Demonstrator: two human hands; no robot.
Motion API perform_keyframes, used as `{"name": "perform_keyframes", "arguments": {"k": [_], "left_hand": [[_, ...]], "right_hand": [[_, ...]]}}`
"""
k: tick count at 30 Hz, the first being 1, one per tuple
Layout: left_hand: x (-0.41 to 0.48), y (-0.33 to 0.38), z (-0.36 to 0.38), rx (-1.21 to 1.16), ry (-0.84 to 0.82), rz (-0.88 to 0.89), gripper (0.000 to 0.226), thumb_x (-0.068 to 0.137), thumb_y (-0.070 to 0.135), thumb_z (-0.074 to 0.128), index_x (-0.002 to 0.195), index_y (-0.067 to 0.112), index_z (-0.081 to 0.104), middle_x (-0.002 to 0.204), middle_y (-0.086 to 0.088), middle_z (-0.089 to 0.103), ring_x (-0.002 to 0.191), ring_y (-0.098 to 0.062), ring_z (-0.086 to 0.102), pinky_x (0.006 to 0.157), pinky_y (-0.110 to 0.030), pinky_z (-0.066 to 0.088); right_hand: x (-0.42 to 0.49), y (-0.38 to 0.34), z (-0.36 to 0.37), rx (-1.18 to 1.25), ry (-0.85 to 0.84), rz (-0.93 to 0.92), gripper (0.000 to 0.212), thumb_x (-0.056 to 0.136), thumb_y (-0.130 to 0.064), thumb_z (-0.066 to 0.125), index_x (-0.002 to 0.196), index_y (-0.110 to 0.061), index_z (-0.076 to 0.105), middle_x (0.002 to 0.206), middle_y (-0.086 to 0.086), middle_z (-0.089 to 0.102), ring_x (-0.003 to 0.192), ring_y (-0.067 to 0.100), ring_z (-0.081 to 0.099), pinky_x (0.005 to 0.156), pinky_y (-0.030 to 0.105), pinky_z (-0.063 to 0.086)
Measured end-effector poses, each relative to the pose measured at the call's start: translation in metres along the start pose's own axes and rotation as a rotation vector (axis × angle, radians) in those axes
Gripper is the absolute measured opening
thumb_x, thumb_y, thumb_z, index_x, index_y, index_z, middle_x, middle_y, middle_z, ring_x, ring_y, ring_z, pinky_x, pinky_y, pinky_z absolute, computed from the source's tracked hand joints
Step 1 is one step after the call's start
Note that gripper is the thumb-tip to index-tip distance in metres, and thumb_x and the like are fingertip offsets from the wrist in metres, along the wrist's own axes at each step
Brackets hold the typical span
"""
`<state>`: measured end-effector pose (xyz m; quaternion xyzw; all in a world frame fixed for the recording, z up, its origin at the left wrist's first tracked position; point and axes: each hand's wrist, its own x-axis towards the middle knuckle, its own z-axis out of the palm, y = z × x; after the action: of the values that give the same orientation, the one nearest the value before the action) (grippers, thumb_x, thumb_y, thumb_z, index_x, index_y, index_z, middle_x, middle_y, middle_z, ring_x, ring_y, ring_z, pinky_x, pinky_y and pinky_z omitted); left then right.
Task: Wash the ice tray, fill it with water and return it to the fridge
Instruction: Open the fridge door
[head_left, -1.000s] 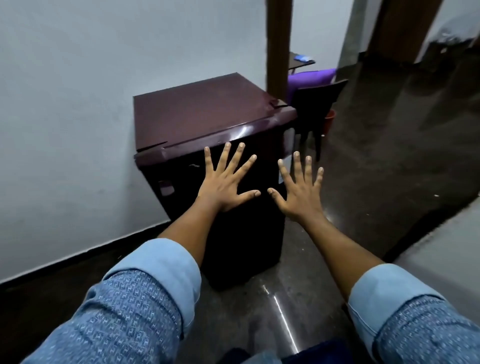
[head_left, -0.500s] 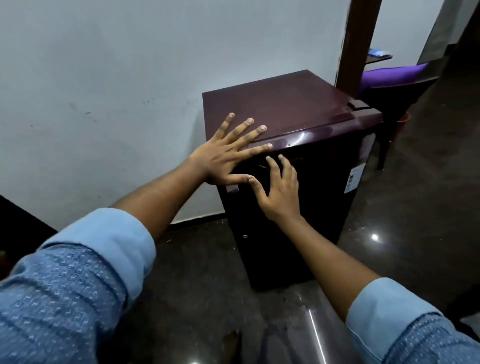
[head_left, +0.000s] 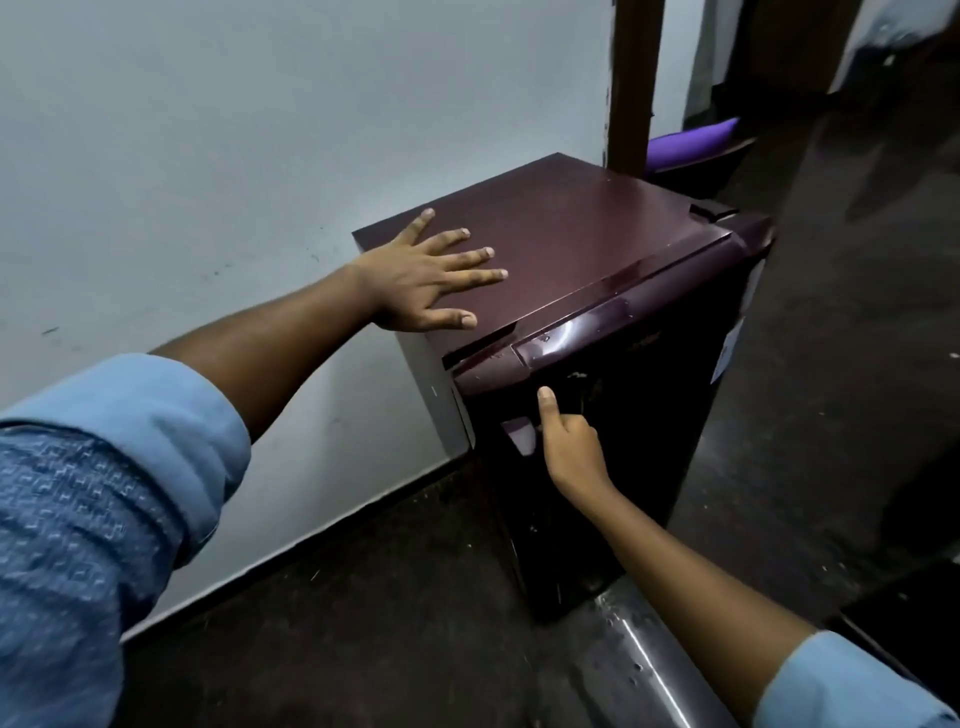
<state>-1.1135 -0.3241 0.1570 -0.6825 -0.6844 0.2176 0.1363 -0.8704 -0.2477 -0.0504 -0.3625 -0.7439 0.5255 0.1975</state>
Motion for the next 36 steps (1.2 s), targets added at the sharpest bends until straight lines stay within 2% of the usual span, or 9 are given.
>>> {"name": "perform_keyframes", "arguments": {"k": [4,6,8,12,15,19,27,33,36], "left_hand": [[0.014,-0.015,0.035,-0.146,-0.032,0.017,0.073,0.096,0.076,-0.003,0.164,0.051,-0.003,0.177,0.010,-0.003,0.164,-0.028,0.000,0.128,-0.062,-0.006],[0.025,-0.015,0.049,-0.227,-0.016,0.039,0.066,0.101,0.071,-0.002,0.164,0.051,-0.004,0.176,0.011,-0.010,0.164,-0.027,-0.004,0.128,-0.061,-0.007],[0.036,-0.009,0.064,-0.300,-0.023,0.091,0.061,0.105,0.066,0.003,0.164,0.051,-0.004,0.175,0.012,-0.013,0.163,-0.025,-0.009,0.128,-0.059,-0.010],[0.047,0.001,0.091,-0.513,-0.021,0.138,0.061,0.107,0.065,0.010,0.165,0.049,0.002,0.175,0.013,-0.011,0.163,-0.022,-0.007,0.128,-0.063,-0.007],[0.049,0.000,0.100,-0.575,0.008,0.130,0.070,0.100,0.074,0.013,0.165,0.050,0.005,0.176,0.014,-0.006,0.163,-0.022,-0.005,0.128,-0.061,-0.004],[0.050,-0.002,0.105,-0.618,0.045,0.128,0.071,0.098,0.079,0.017,0.163,0.054,0.007,0.176,0.016,-0.003,0.163,-0.019,-0.005,0.129,-0.057,-0.005],[0.055,-0.004,0.112,-0.641,0.074,0.146,0.063,0.103,0.069,0.015,0.164,0.053,0.010,0.176,0.016,-0.001,0.163,-0.019,-0.004,0.129,-0.057,-0.005],[0.052,-0.004,0.111,-0.647,0.079,0.137,0.065,0.102,0.069,0.015,0.165,0.051,0.011,0.175,0.017,0.000,0.163,-0.018,-0.004,0.129,-0.058,-0.004],[0.052,-0.004,0.111,-0.640,0.081,0.141,0.066,0.102,0.070,0.015,0.165,0.051,0.011,0.175,0.016,0.000,0.163,-0.019,-0.004,0.129,-0.058,-0.004]], "right_hand": [[-0.004,0.008,0.020,0.094,-0.081,0.152,0.089,0.100,-0.077,0.024,0.069,-0.009,0.071,0.073,0.000,0.075,0.074,0.018,0.072,0.076,0.035,0.056],[-0.005,0.013,0.027,0.200,-0.107,0.123,0.090,0.104,-0.072,0.024,0.072,-0.007,0.077,0.076,0.007,0.078,0.079,0.022,0.075,0.088,0.038,0.057],[-0.006,0.017,0.032,0.261,-0.089,0.053,0.087,0.107,-0.065,0.027,0.068,-0.002,0.073,0.074,0.012,0.075,0.079,0.024,0.074,0.091,0.038,0.055],[-0.010,0.020,0.040,0.347,-0.003,0.002,0.080,0.106,-0.054,0.040,0.062,0.009,0.064,0.066,0.023,0.067,0.069,0.025,0.068,0.075,0.021,0.052],[-0.009,0.020,0.048,0.396,0.077,-0.006,0.079,0.102,-0.050,0.043,0.056,0.013,0.055,0.058,0.033,0.056,0.056,0.031,0.058,0.063,0.027,0.048],[-0.009,0.022,0.062,0.431,0.213,-0.025,0.076,0.103,-0.044,0.043,0.052,0.013,0.050,0.050,0.033,0.047,0.046,0.030,0.049,0.051,0.031,0.039],[-0.010,0.024,0.063,0.465,0.249,-0.063,0.081,0.096,-0.055,0.045,0.054,0.015,0.047,0.044,0.016,0.047,0.043,0.027,0.045,0.047,0.029,0.036],[-0.011,0.021,0.064,0.477,0.250,-0.060,0.079,0.094,-0.056,0.046,0.053,0.012,0.048,0.043,0.014,0.047,0.043,0.027,0.045,0.047,0.029,0.035],[-0.015,0.023,0.061,0.473,0.272,-0.053,0.079,0.095,-0.056,0.046,0.053,0.011,0.047,0.043,0.019,0.046,0.043,0.029,0.044,0.047,0.036,0.034]]}}
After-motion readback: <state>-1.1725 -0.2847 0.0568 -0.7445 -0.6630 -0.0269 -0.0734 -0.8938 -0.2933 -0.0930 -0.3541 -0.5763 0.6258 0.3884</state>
